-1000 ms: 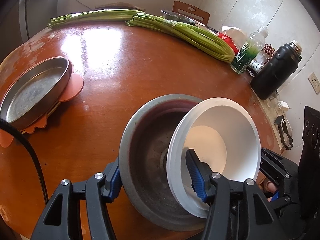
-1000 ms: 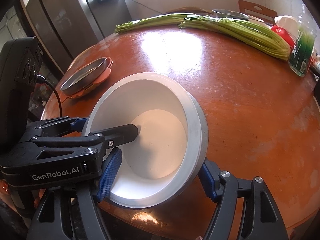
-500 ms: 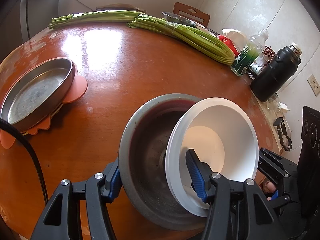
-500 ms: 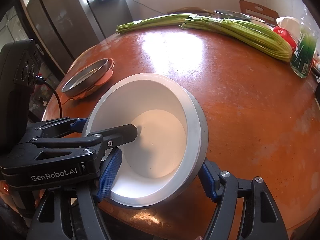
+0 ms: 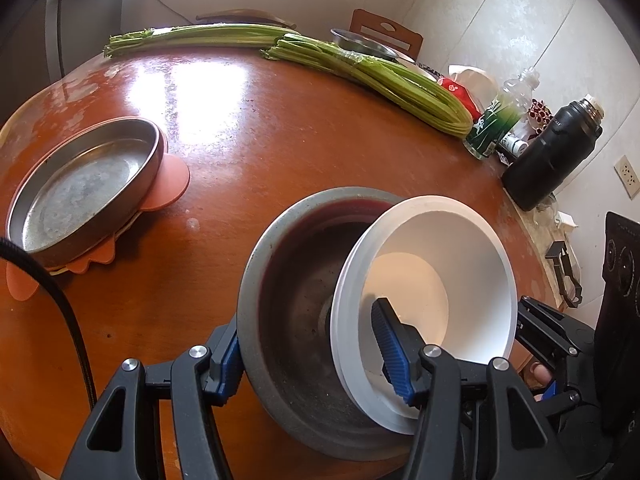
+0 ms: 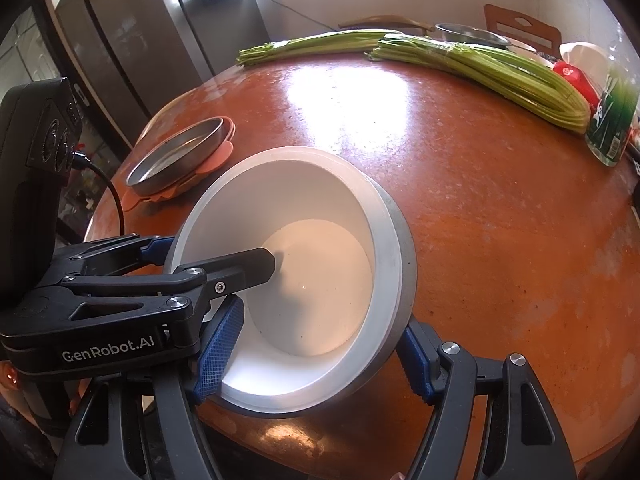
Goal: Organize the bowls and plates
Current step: 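Lift the steel bowl with the left tool and carry it toward the steel pan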
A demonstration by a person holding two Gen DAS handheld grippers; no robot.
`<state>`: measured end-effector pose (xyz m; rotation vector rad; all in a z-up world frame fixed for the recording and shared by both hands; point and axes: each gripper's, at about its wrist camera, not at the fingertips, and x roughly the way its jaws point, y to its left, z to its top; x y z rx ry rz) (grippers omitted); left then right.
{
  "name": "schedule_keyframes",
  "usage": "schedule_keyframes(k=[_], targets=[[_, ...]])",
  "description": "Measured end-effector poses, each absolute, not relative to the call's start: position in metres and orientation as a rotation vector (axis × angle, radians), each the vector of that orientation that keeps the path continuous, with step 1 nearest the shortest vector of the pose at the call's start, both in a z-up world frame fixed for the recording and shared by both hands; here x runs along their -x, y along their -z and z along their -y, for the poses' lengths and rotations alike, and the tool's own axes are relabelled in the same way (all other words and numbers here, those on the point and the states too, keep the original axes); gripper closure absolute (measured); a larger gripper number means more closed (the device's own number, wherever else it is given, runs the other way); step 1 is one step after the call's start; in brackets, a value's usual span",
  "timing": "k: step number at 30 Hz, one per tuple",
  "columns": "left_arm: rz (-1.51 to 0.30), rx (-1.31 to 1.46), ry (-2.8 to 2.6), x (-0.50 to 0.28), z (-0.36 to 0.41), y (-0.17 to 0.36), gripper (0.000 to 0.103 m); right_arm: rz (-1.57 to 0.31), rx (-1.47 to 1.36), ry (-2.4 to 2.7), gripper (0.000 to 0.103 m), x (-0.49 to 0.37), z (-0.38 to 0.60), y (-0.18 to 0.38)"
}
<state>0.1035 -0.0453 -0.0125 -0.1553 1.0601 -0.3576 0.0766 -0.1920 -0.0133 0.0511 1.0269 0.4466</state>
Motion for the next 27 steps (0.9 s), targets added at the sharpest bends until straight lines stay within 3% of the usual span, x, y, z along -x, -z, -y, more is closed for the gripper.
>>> schedule_keyframes(k=[27], targets=[[-0.993,0.197,0.311,-0.112,0.006,-0.012,0.045,-0.983,-0.007,-0.498,0.028,-0.095,0.154,-0.015]])
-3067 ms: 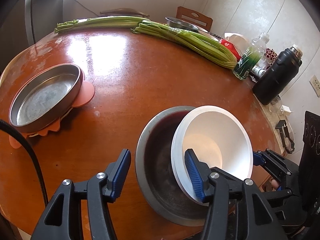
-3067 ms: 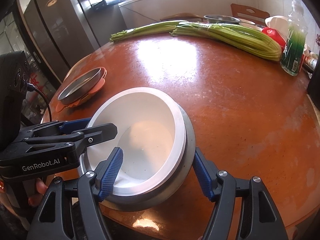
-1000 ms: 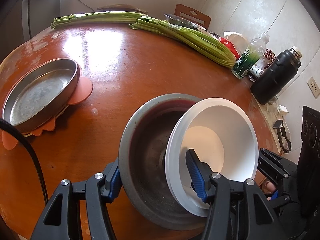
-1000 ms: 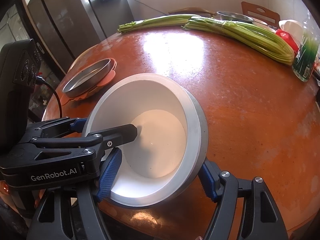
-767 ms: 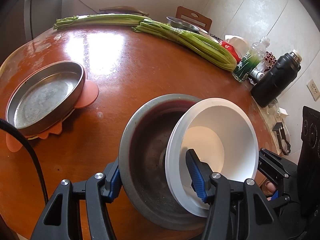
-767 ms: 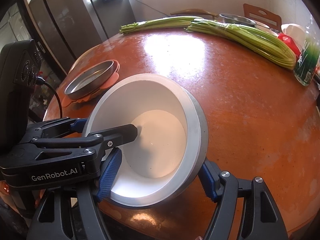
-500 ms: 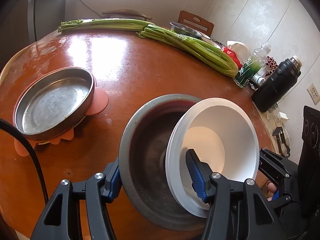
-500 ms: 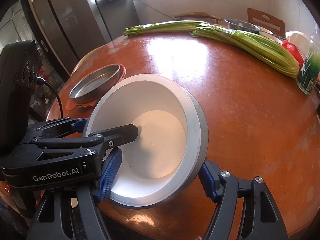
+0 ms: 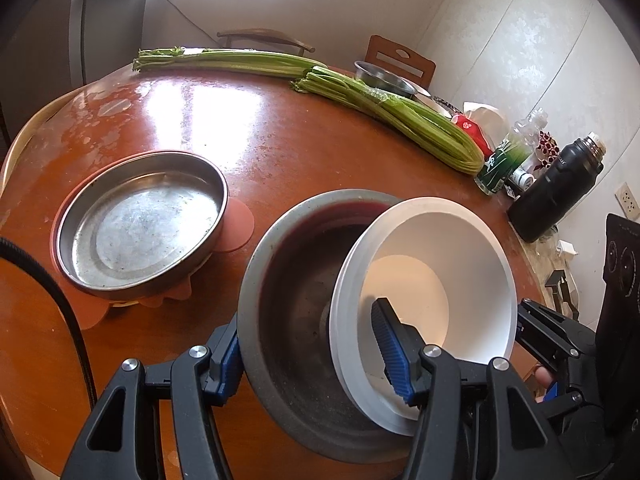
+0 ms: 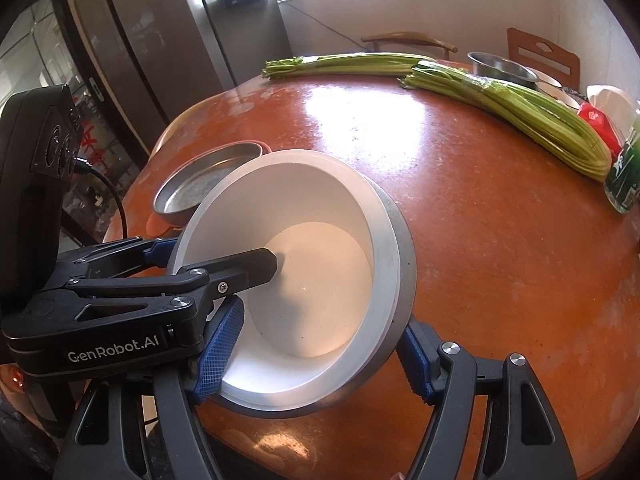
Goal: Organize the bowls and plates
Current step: 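Lift the steel bowl with the left tool and carry it toward the steel pan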
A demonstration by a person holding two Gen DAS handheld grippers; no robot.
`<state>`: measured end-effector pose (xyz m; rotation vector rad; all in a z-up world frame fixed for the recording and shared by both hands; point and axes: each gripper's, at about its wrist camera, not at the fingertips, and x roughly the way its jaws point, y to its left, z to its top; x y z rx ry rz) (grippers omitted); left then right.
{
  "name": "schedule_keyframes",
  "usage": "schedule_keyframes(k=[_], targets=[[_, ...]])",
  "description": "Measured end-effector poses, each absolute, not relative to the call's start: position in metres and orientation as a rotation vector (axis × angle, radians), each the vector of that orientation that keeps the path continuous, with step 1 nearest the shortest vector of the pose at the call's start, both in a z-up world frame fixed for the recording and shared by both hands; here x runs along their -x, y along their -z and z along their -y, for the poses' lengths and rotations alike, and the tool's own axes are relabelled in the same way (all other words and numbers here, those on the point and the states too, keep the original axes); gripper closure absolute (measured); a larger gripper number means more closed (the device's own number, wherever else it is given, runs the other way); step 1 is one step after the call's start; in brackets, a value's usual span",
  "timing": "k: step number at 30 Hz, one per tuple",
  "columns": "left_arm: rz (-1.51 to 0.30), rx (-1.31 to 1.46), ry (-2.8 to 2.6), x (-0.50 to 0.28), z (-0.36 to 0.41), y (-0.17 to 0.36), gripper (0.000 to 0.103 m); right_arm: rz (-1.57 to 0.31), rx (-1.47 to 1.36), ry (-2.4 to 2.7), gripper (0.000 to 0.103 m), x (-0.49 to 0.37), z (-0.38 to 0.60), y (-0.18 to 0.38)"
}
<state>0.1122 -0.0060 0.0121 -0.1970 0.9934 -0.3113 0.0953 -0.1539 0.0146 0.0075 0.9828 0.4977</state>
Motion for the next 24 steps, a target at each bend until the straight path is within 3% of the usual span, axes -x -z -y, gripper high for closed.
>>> schedule_keyframes(k=[24], targets=[[-0.929,0.255,0.248,-0.126,-0.057,-0.034,0.045,-0.938,0.066,-0.572,0.028,-0.126,0.09,-0.04]])
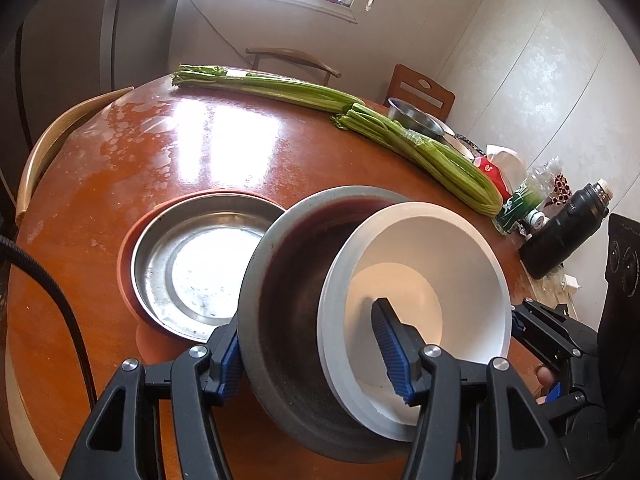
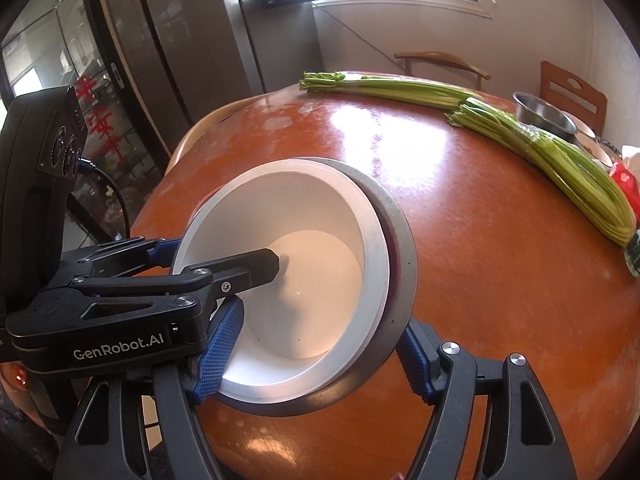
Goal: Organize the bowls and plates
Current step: 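Lift the steel bowl with the left tool and carry it toward the steel pan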
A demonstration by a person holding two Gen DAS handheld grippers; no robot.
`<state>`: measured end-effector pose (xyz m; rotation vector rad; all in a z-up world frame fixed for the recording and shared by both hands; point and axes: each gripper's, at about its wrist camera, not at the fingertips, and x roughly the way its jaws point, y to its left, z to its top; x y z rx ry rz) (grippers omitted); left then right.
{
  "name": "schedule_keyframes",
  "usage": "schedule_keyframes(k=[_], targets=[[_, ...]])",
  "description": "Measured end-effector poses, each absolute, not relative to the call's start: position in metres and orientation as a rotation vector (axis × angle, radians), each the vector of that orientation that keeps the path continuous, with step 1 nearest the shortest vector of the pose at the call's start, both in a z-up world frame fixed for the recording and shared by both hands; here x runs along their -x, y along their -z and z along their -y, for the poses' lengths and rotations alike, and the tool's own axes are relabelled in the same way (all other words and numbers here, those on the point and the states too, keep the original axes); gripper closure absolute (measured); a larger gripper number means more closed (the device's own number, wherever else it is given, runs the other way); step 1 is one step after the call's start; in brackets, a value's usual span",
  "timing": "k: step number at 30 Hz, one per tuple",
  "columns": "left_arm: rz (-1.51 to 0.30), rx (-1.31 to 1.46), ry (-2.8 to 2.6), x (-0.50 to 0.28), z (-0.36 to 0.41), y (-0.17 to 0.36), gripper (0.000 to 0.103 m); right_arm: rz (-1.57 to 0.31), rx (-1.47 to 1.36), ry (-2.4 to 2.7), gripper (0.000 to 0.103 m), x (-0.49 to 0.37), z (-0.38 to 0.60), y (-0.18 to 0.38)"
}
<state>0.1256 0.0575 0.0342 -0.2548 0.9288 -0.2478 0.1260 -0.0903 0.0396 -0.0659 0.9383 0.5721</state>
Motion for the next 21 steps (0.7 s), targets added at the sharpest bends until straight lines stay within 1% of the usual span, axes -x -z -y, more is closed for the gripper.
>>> schedule_keyframes(k=[21], targets=[[-0.902,0.272,0.149,-0.149,-0.112,-0.046,0.045,-0.91,0.104,-0.646,0.028,-0.155,0.03,-0.051]])
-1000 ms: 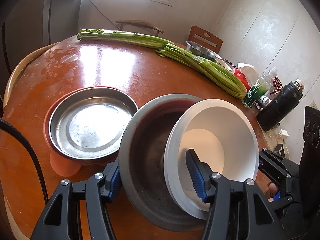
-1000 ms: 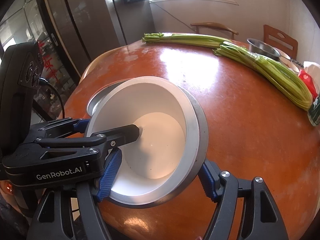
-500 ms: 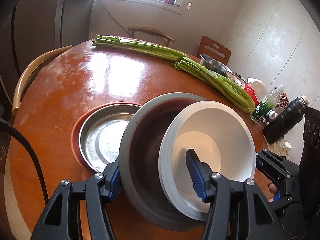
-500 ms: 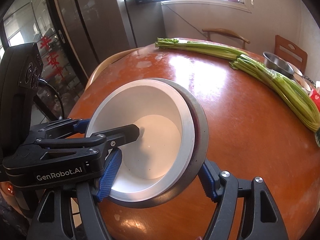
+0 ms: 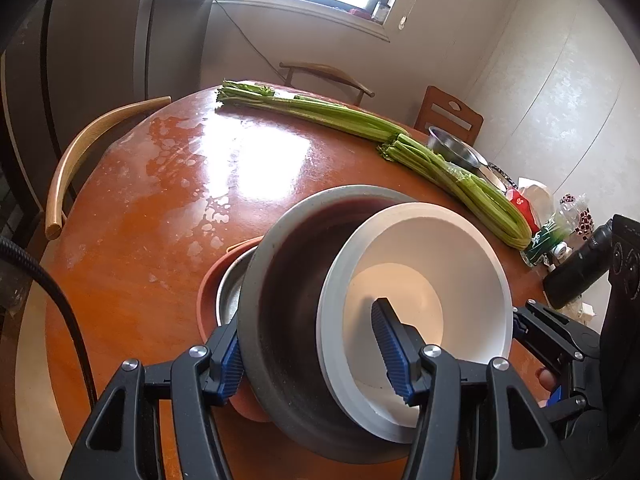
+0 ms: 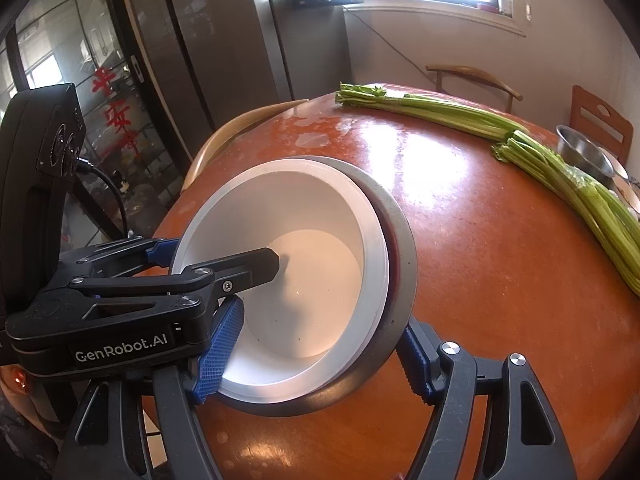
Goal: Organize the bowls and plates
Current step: 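Lift the steel bowl with the left tool and carry it toward the steel pan, then lower the steel bowl onto the steel pan and open the left tool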
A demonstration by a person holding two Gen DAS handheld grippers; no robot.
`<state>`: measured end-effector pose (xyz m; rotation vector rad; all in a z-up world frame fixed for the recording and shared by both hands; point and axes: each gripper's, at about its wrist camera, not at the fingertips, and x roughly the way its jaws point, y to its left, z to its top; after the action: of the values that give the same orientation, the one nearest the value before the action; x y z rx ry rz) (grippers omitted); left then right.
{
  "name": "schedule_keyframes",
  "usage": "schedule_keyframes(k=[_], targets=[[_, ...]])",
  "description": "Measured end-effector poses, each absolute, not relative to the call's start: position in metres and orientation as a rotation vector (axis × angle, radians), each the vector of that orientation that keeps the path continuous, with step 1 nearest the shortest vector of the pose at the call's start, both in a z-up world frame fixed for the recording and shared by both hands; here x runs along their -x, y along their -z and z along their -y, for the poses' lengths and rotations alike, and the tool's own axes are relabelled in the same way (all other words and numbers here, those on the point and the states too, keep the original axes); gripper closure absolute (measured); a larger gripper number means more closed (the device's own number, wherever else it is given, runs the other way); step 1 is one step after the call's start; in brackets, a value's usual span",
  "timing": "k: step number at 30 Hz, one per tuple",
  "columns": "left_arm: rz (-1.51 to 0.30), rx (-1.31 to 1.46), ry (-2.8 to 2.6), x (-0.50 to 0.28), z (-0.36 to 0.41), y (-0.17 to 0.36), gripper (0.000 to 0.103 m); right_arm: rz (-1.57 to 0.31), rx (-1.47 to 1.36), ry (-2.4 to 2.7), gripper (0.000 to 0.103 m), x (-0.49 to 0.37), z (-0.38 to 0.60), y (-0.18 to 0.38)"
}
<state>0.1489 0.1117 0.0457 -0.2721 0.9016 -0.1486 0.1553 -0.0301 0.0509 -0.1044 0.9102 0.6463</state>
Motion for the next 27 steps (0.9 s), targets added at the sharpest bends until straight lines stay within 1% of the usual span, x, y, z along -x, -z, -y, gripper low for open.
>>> schedule_keyframes(k=[27], targets=[[-0.951,0.325,0.11,-0.171,-0.139,-0.018,0.045,-0.97,0.117,-0.666,0.028,-0.177,0.004,-0.028]])
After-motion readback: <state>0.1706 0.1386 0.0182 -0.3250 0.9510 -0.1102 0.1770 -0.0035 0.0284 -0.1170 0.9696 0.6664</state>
